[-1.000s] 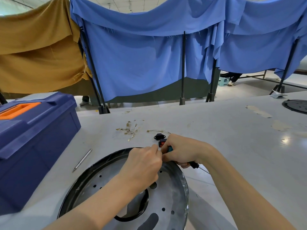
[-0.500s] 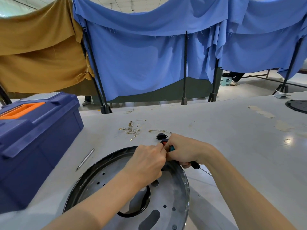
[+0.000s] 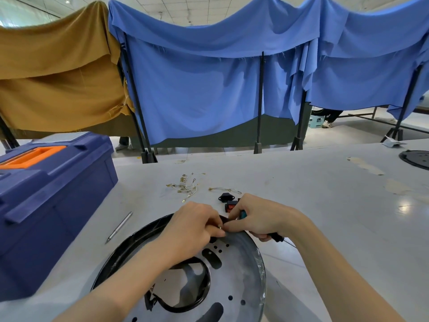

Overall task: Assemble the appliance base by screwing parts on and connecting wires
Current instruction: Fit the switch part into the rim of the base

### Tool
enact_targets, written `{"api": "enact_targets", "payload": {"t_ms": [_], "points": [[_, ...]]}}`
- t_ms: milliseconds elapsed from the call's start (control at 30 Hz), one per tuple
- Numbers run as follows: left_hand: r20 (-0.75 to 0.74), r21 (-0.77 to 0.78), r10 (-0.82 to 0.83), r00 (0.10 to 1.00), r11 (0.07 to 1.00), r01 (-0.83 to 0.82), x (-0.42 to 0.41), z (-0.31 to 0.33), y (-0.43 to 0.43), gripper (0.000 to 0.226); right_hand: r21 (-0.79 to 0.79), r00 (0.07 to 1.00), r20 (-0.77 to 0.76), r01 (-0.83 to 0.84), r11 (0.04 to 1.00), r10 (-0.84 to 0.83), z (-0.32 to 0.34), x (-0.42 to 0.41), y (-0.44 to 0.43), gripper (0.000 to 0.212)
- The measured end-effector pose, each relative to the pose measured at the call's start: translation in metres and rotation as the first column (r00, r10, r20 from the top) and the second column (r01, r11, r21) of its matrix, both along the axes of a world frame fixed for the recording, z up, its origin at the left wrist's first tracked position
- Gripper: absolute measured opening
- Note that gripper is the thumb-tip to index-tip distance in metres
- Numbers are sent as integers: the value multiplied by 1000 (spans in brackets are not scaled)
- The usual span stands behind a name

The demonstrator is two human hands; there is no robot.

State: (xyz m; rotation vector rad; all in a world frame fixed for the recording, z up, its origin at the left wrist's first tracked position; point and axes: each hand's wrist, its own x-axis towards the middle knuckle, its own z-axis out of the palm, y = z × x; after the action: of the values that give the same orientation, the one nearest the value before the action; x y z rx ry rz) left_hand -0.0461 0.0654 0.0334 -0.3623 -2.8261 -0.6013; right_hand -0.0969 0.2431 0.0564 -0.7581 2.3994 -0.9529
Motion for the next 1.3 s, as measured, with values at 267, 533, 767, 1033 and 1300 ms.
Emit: {"api": "enact_targets", "payload": {"t_ms": [267, 533, 767, 1033, 1300], "points": [[-73, 54, 49, 996, 998, -45, 4, 21, -4, 9, -143, 946, -317, 14, 990, -59, 14, 3, -5, 22], [-177, -219, 13, 984, 974, -52, 5, 26, 1, 14, -174, 906, -419, -11, 985, -64, 16, 11, -17, 13], [12, -174, 124, 992, 977, -120, -10, 10, -28, 37, -53, 902, -430, 9, 999, -31, 15, 10, -12, 14], [184, -258, 144, 972, 961, -94, -21, -1, -36, 33, 83, 860, -509, 2, 997, 41, 9, 11, -17, 10], [153, -241, 128, 980, 966, -89, -22, -3, -38, 33, 125, 858, -509, -3, 992, 66, 9, 11, -19, 10]]}}
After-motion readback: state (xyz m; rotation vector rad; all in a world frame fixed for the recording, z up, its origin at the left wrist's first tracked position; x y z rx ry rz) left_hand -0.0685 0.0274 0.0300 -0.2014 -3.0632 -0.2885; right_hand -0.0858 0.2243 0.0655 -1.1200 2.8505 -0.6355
